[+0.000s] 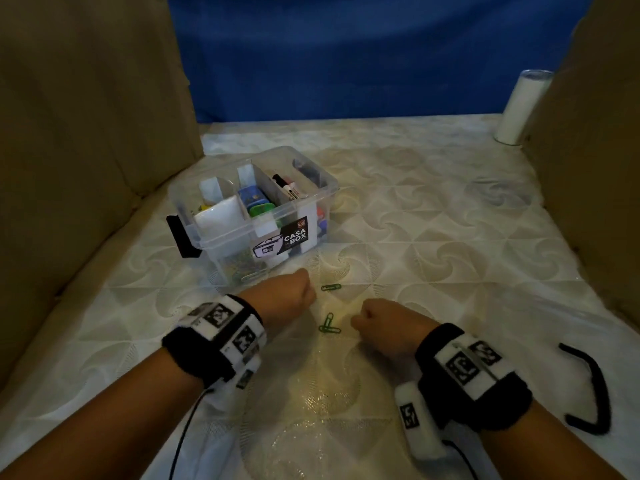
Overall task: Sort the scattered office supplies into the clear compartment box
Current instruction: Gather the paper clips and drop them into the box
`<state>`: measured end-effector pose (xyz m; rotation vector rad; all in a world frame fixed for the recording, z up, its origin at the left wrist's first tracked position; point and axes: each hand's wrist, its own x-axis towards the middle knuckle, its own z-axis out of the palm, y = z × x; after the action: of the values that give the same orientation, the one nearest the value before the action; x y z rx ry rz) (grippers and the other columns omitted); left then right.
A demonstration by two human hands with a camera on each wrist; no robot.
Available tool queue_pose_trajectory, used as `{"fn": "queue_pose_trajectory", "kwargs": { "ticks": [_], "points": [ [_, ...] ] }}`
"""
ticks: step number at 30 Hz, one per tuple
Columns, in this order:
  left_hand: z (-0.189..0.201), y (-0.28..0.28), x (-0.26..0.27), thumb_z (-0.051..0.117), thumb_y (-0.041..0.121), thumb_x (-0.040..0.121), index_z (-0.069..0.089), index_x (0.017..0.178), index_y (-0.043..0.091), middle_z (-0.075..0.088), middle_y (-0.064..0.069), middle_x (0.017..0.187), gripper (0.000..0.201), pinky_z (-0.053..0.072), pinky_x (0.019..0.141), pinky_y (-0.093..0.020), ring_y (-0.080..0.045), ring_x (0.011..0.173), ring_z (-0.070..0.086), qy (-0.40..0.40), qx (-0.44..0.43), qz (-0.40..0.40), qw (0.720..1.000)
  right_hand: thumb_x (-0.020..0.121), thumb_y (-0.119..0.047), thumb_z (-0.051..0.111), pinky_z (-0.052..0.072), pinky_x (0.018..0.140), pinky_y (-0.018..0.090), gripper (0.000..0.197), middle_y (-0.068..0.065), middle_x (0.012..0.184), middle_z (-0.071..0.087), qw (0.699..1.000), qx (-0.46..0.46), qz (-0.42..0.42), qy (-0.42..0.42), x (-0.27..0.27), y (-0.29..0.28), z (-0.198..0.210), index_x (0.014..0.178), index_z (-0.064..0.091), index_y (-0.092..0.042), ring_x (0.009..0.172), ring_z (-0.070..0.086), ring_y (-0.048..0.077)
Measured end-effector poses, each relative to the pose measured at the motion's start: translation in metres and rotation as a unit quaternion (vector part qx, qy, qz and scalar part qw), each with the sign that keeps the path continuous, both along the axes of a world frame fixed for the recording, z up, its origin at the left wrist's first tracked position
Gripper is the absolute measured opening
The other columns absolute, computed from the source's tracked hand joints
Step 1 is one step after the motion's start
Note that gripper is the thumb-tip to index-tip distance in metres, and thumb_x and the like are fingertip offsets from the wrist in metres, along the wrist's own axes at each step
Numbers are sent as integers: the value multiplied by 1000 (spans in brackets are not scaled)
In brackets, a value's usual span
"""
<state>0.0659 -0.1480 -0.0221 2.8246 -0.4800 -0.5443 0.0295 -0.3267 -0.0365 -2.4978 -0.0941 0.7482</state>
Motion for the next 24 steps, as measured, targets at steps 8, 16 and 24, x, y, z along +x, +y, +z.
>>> {"fn": "queue_pose_trajectory", "kwargs": {
  "ticks": [8, 16, 24],
  "points": [
    [6, 11, 4, 30, 21, 90, 41, 65, 19, 37, 4, 52, 27, 13, 35, -15, -6, 35, 21, 296, -550, 295, 723, 87, -21, 34, 9, 37, 12, 22, -2, 53, 29, 739, 615, -215, 169, 1, -21, 11, 67, 43, -17, 38, 21, 7],
    [2, -1, -14, 34, 27, 102, 51, 91, 12, 53, -2, 78, 24, 38, 54, -22, -9, 62, 50, 129, -182, 77, 972, 101, -15, 37, 27, 37, 17, 18, -1, 59, 40, 912, 374, -171, 13, 27, -8, 5, 95, 54, -14, 41, 32, 6],
    [-18, -24, -22, 36, 31, 99, 25, 139, 3, 55, -17, 126, 50, 45, 94, -40, -34, 113, 55, 34, 96, -27, 994, 94, -18, 48, 42, 82, 35, 30, 14, 109, 58, 983, -100, 126, -92, 73, 31, -12, 122, 40, -12, 99, 58, 28]
  ]
}}
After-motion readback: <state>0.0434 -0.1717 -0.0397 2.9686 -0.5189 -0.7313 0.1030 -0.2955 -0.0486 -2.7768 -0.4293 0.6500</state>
